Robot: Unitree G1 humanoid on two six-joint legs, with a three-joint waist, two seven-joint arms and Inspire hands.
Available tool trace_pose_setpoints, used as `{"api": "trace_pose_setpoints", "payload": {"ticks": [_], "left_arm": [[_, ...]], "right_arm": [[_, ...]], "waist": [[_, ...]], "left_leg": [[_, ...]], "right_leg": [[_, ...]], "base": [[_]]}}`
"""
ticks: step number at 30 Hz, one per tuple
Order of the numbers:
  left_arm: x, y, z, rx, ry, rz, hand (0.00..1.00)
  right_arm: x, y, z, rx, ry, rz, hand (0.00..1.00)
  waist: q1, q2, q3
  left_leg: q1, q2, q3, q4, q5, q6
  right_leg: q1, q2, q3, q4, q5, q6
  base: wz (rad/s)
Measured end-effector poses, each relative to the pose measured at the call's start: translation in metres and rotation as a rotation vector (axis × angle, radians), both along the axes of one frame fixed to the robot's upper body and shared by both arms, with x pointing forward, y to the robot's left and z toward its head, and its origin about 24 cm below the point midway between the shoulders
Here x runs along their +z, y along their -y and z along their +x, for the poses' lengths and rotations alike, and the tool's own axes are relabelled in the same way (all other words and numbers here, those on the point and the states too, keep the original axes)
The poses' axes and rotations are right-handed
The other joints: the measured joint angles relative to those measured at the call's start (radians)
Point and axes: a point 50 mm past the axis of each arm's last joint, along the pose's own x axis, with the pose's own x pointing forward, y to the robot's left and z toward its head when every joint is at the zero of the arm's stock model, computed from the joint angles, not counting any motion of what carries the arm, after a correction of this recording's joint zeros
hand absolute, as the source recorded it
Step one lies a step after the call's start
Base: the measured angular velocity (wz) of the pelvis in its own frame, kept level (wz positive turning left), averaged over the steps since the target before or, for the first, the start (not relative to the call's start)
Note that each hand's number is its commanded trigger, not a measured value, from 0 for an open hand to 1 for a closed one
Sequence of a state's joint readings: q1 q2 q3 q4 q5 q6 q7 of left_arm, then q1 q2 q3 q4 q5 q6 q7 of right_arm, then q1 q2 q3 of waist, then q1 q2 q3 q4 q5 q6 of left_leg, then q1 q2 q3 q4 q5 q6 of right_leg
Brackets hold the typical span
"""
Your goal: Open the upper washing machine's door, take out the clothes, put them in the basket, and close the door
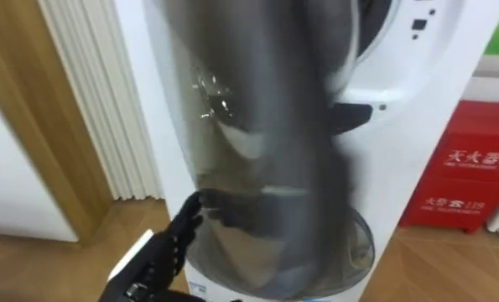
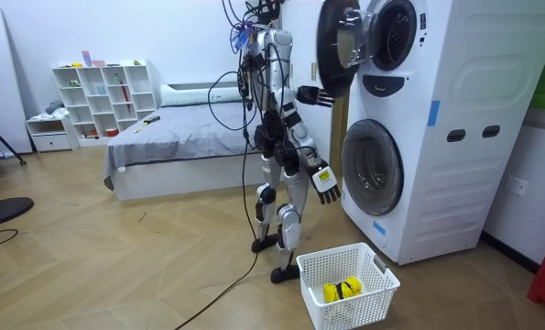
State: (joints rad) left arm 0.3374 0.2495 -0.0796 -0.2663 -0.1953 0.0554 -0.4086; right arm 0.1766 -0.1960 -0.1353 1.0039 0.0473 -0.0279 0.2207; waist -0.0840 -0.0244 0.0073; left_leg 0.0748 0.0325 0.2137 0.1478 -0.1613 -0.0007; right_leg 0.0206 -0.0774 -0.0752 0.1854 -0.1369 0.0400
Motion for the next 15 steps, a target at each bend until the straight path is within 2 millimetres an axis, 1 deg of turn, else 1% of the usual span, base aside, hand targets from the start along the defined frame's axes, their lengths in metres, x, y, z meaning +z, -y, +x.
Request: {"api": "trace_pose_setpoints", "payload": {"ticks": [3,9,13,15], "left_arm": [[-0.003,0.001,-0.001,-0.015,-0.015,-0.008,0.00],[-0.007,0.000,0.000,-0.014,-0.023,-0.007,0.00],[-0.012,0.000,0.000,-0.017,-0.047,-0.001,0.00],[-0.021,-0.001,0.000,-0.008,-0.073,-0.001,0.00]], "right_arm": [[-0.001,-0.006,0.002,0.012,0.006,0.018,0.00],[-0.001,-0.007,0.004,0.011,0.010,0.022,0.00],[-0.001,-0.007,0.006,0.014,0.015,0.025,0.00],[-0.001,-0.007,0.005,0.017,0.010,0.032,0.00]], "waist": [[-0.002,-0.002,0.0006],[-0.015,-0.011,0.0078],[-0.018,-0.009,0.0073],[-0.017,-0.004,0.0051]], "left_leg": [[0.007,0.011,0.004,-0.004,-0.009,-0.010],[0.008,0.018,0.004,-0.003,-0.014,-0.019],[0.008,0.018,0.003,-0.003,-0.015,-0.020],[0.009,0.019,0.003,-0.003,-0.015,-0.020]], "right_leg": [[0.003,0.011,0.000,0.000,-0.009,-0.008],[0.002,0.019,0.000,-0.003,-0.024,-0.013],[0.003,0.020,0.000,-0.016,-0.025,-0.013],[0.004,0.021,0.001,-0.017,-0.025,-0.013]], "base": [[-0.12],[-0.04],[-0.09],[-0.06]]}}
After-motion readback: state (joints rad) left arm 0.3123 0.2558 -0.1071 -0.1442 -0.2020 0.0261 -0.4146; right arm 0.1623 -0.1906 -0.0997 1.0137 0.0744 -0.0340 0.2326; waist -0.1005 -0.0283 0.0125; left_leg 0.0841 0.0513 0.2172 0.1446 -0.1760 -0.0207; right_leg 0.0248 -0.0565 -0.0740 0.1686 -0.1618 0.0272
